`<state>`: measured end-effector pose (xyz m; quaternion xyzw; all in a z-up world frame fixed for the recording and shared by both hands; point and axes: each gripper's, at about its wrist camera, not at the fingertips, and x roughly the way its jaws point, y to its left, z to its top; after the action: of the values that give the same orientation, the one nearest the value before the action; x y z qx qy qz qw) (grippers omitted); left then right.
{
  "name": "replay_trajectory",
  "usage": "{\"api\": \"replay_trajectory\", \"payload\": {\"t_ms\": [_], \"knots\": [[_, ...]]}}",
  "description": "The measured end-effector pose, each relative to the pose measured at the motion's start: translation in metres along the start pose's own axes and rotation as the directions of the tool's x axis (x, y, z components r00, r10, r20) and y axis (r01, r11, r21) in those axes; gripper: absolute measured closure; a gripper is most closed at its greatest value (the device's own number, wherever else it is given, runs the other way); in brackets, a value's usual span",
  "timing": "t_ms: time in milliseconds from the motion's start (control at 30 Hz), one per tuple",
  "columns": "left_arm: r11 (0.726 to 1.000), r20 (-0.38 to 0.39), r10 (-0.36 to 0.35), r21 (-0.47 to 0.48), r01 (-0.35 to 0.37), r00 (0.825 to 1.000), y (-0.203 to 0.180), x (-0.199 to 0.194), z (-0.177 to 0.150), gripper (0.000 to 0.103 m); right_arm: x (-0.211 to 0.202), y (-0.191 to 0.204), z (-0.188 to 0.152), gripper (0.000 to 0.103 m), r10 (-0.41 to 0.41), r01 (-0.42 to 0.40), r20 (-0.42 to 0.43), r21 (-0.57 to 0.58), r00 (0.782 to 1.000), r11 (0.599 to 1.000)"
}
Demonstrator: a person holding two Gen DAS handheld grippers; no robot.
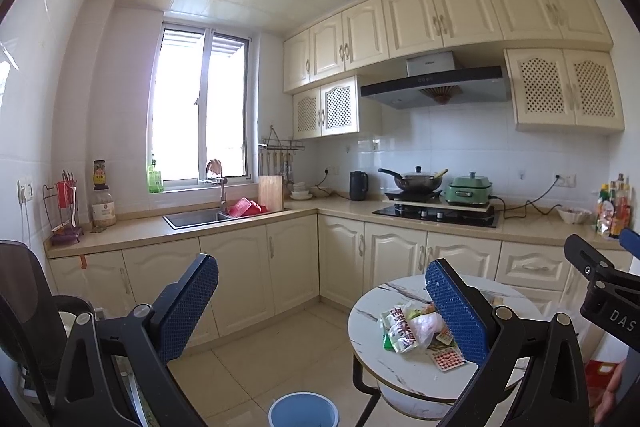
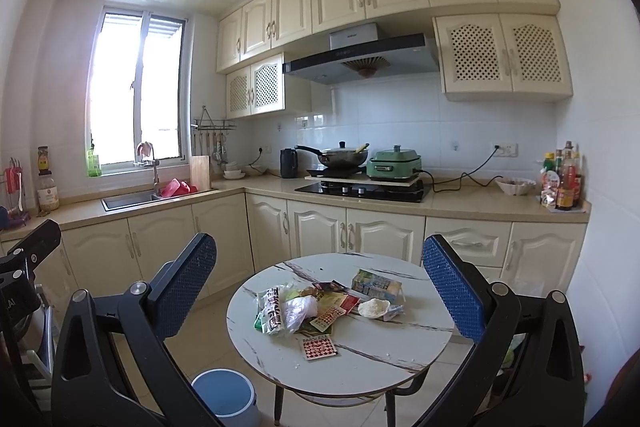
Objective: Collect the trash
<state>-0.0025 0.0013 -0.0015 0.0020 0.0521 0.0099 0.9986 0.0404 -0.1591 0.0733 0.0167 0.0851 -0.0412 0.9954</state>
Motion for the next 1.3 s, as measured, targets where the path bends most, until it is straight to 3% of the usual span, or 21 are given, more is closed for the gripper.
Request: {"api": "replay_trajectory", "payload": {"t_ms": [1300], "knots": [[1.000,-0.008,0.001,0.004,-0.001,1.000,-0.0013,0.0016,-0.0012,0.001,0.0048,0.0044,-0.0099,0.000,0.008,-0.008,-0.009,-0.004,1.000,1.000]]}}
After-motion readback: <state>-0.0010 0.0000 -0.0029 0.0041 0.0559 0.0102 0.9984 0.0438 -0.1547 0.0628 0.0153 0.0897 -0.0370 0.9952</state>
